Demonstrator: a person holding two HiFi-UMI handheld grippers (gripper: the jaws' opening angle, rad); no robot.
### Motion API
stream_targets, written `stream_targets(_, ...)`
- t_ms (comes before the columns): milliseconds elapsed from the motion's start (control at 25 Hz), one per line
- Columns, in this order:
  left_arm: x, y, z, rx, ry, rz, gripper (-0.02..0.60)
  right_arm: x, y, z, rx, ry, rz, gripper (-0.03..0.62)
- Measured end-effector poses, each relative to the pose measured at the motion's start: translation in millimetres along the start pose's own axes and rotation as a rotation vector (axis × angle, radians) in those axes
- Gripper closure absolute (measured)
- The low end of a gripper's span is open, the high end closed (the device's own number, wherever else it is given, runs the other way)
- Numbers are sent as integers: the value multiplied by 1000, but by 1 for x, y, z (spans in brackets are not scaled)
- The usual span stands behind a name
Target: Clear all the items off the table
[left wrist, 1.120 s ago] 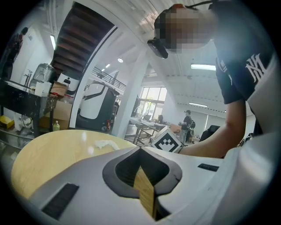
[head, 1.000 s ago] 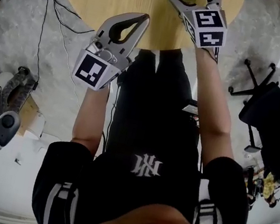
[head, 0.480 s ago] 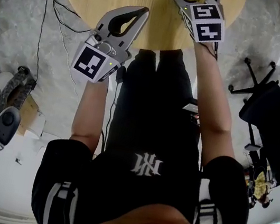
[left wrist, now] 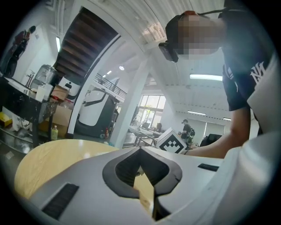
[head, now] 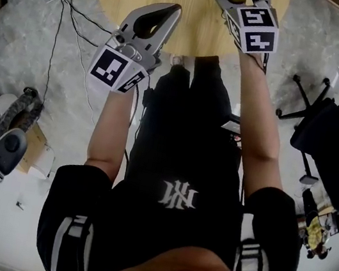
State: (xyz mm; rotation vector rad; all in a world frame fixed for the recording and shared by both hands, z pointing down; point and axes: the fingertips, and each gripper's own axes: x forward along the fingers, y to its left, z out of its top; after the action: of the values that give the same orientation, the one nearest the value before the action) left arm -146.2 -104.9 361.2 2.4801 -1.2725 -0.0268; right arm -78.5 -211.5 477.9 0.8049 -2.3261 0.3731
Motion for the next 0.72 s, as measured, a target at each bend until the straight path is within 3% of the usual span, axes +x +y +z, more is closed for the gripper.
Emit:
stream_targets(240,-8,-25,19,6,-14,-48,569,-60,22,24,22,-100,-41,256)
stream_targets(400,-2,-56,18,19,-1,-112,569,-111,19,22,37,-146,-120,256)
stream_targets(720,70,-163,1,22,27,-259,569,-211,-54,-45,88,-148,-274,261)
